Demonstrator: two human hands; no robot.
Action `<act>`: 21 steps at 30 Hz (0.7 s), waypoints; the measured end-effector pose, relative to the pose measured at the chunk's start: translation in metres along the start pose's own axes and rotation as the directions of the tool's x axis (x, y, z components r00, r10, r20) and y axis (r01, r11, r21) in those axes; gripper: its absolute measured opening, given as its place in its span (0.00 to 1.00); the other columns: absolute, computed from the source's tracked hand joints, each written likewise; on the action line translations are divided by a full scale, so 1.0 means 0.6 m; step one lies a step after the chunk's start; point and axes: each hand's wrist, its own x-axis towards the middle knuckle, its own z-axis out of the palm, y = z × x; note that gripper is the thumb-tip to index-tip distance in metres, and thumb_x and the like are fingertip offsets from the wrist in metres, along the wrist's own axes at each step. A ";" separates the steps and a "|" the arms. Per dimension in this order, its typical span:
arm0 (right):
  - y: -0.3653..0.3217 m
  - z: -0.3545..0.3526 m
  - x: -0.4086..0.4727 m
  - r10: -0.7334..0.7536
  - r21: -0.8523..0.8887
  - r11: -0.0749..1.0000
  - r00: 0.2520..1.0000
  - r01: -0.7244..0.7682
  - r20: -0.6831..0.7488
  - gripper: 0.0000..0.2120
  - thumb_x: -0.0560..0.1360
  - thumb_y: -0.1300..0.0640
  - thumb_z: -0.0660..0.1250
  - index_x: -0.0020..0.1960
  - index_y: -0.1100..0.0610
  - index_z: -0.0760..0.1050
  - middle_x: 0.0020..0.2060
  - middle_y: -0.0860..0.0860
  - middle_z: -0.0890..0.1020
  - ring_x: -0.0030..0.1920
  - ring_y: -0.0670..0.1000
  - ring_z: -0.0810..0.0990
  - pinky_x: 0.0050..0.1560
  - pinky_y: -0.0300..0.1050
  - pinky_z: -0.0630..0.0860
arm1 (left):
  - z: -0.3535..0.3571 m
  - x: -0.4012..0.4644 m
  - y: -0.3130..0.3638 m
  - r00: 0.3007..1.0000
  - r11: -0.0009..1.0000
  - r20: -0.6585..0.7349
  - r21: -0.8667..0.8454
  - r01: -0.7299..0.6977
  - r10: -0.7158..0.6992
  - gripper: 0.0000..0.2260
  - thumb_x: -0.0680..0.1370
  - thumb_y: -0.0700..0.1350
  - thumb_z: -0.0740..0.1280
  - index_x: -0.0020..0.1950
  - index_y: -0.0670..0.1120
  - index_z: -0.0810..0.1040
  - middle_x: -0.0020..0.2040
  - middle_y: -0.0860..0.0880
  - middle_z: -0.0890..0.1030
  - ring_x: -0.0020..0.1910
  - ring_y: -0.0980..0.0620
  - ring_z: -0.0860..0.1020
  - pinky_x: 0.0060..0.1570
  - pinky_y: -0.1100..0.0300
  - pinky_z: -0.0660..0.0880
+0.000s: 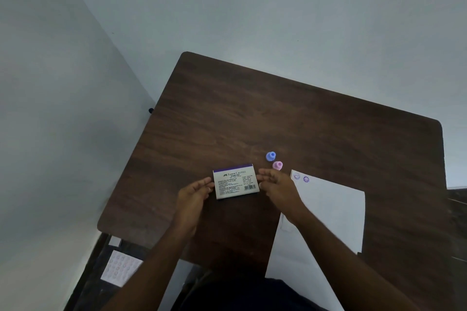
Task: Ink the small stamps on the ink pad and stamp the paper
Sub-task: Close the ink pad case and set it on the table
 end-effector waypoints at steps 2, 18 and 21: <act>0.002 0.003 0.002 0.004 -0.002 1.000 1.000 -0.004 0.000 0.17 0.76 0.65 0.63 0.65 0.59 0.73 0.60 0.55 0.81 0.59 0.50 0.79 0.59 0.48 0.77 | 0.000 0.002 -0.004 1.000 1.000 0.003 0.015 0.010 -0.010 0.13 0.76 0.33 0.63 0.60 0.39 0.79 0.49 0.47 0.84 0.52 0.51 0.81 0.53 0.60 0.74; 0.016 0.018 0.027 -0.062 -0.155 0.987 0.997 0.053 -0.054 0.12 0.76 0.65 0.62 0.56 0.57 0.80 0.57 0.53 0.82 0.56 0.50 0.80 0.47 0.35 0.75 | -0.008 0.016 -0.002 0.999 0.995 0.025 0.090 0.042 -0.044 0.13 0.77 0.36 0.64 0.61 0.40 0.78 0.50 0.47 0.85 0.53 0.52 0.81 0.55 0.59 0.75; 0.018 0.021 0.029 -0.066 -0.167 0.985 0.994 0.051 -0.084 0.11 0.77 0.63 0.62 0.56 0.57 0.79 0.57 0.54 0.82 0.56 0.50 0.80 0.52 0.40 0.76 | -0.008 0.017 -0.005 1.000 0.985 0.021 0.172 -0.016 0.013 0.13 0.77 0.39 0.64 0.61 0.44 0.79 0.50 0.51 0.84 0.51 0.58 0.81 0.50 0.65 0.75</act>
